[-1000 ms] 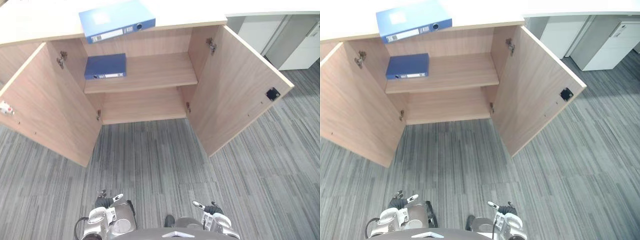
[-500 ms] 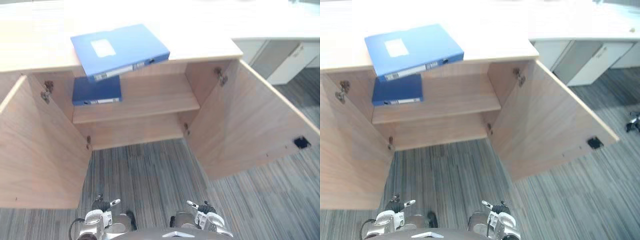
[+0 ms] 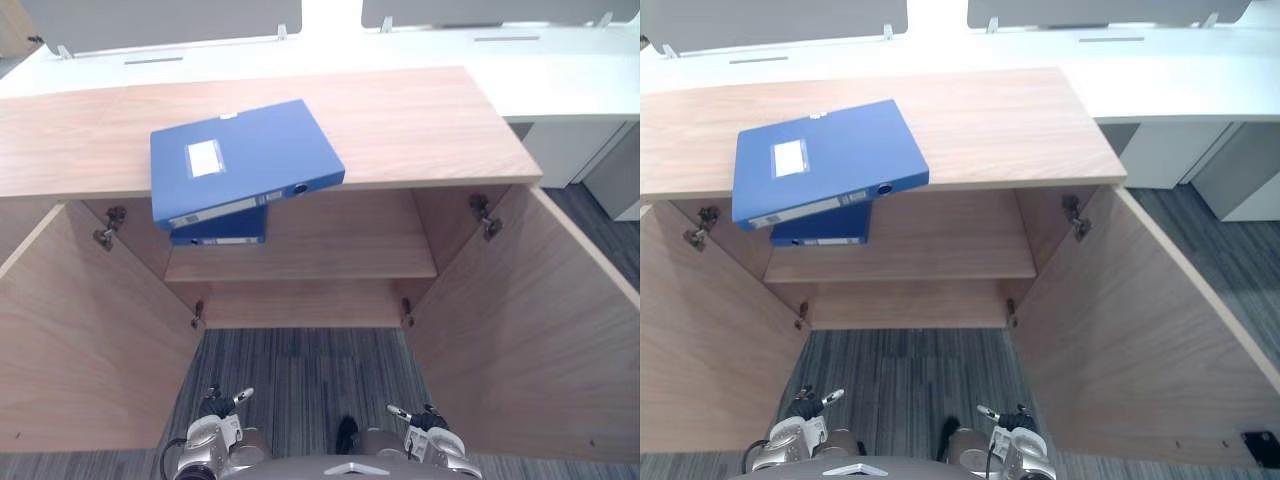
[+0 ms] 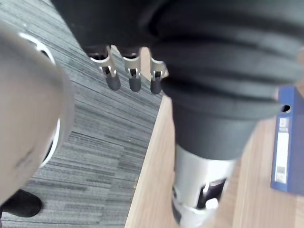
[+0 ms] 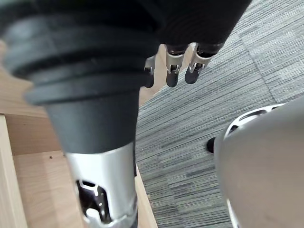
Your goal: Walk over to the cabinet, pick up the folder, carry it to the office cabinet, place the folder inside the office cabinet, then close the office cabinet door
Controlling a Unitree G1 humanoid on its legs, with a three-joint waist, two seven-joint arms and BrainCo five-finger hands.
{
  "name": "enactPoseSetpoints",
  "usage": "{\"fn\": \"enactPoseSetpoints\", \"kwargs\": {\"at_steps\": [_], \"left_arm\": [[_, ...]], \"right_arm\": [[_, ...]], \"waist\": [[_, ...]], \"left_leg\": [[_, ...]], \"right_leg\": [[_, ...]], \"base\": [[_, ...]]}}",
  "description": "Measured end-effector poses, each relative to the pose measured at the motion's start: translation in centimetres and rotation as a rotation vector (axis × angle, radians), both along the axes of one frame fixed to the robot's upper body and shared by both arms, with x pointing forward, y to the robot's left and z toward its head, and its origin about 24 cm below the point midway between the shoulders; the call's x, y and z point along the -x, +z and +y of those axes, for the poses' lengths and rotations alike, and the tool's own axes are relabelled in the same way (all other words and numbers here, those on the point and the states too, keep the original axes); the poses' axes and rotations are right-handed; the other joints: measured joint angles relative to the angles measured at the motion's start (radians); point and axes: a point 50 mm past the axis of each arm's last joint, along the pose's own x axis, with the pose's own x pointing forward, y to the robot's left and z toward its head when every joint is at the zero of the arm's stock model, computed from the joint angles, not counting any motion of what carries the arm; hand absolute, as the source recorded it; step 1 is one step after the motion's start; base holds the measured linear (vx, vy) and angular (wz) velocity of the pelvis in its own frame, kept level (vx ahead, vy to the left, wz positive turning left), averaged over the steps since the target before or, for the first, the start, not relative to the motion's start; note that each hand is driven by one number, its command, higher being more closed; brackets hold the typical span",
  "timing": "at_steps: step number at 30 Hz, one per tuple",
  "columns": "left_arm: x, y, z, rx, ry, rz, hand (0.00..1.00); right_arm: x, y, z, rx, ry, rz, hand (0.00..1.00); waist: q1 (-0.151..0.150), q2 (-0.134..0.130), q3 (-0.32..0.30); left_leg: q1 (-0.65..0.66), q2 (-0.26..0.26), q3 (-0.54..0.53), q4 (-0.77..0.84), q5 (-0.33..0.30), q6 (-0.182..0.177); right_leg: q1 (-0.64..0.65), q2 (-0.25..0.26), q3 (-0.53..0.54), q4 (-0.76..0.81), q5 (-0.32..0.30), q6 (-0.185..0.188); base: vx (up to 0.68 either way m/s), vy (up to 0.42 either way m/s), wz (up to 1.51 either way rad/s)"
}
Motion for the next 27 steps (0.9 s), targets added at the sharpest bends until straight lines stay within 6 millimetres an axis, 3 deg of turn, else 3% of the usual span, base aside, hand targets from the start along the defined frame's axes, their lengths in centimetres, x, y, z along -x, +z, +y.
{"fn": "enactPoseSetpoints", "kwargs": {"at_steps": [3, 5, 8, 11, 21, 24, 27], "left_arm": [[-0.2, 0.1, -0.1, 0.001, -0.006, -0.003, 0.00], [0.0, -0.1, -0.5, 0.012, -0.007, 0.006, 0.00], [0.1, -0.1, 0.1, -0.002, -0.007, 0.013, 0.00], [0.4, -0.2, 0.4, -0.010, -0.008, 0.021, 0.00], [0.8, -0.2, 0.2, -0.060, -0.097, 0.028, 0.00], [-0.1, 1.3, 1.0, -0.137, -0.090, -0.066, 0.00], [-1.8, 4.2, 2.3, -0.230, -0.066, -0.238, 0.00]], "right_arm": [[0.4, -0.1, -0.1, -0.002, -0.007, 0.010, 0.00], [0.8, -0.2, -0.3, 0.001, -0.020, 0.018, 0.00], [1.6, -0.6, 1.0, -0.032, -0.022, 0.039, 0.00], [2.2, -0.8, 1.3, -0.039, -0.025, 0.055, 0.00], [2.5, -0.9, 0.4, -0.016, -0.032, 0.073, 0.00], [2.5, -0.9, 0.4, -0.007, -0.017, 0.083, 0.00], [2.3, -0.8, 0.5, 0.016, 0.003, 0.082, 0.00]], "waist": [[0.002, -0.004, -0.005], [0.002, 0.006, -0.017], [0.001, -0.044, -0.045], [0.002, -0.060, -0.054], [0.000, -0.025, -0.069], [0.004, -0.033, -0.070], [0.008, -0.035, -0.069]], "left_leg": [[-0.005, -0.025, 0.004, -0.226, 0.006, -0.004], [0.023, -0.048, -0.006, -0.407, 0.122, -0.003], [0.070, -0.107, 0.008, -0.476, 0.141, 0.016], [0.122, -0.144, 0.022, -0.523, 0.144, 0.023], [0.199, -0.195, -0.015, -0.706, 0.240, 0.047], [0.214, -0.201, -0.043, -0.741, 0.265, 0.047], [0.216, -0.210, -0.061, -0.769, 0.279, 0.042]], "right_leg": [[0.013, -0.007, 0.027, -0.007, -0.001, 0.010], [0.013, -0.005, 0.039, -0.004, -0.005, 0.030], [0.041, -0.042, 0.069, -0.054, 0.012, 0.070], [0.089, -0.063, 0.077, -0.103, 0.027, 0.086], [0.129, -0.066, 0.060, -0.180, 0.074, 0.091], [0.138, -0.065, 0.044, -0.189, 0.076, 0.090], [0.136, -0.070, 0.036, -0.192, 0.074, 0.090]], "base": [[0.15, 0.049, -0.21], [0.21, 0.180, -0.24], [0.15, 0.148, -0.09], [0.08, 0.120, -0.05], [-0.03, 0.010, 0.06], [-0.09, -0.021, 0.19], [-0.10, 0.014, 0.15]]}}
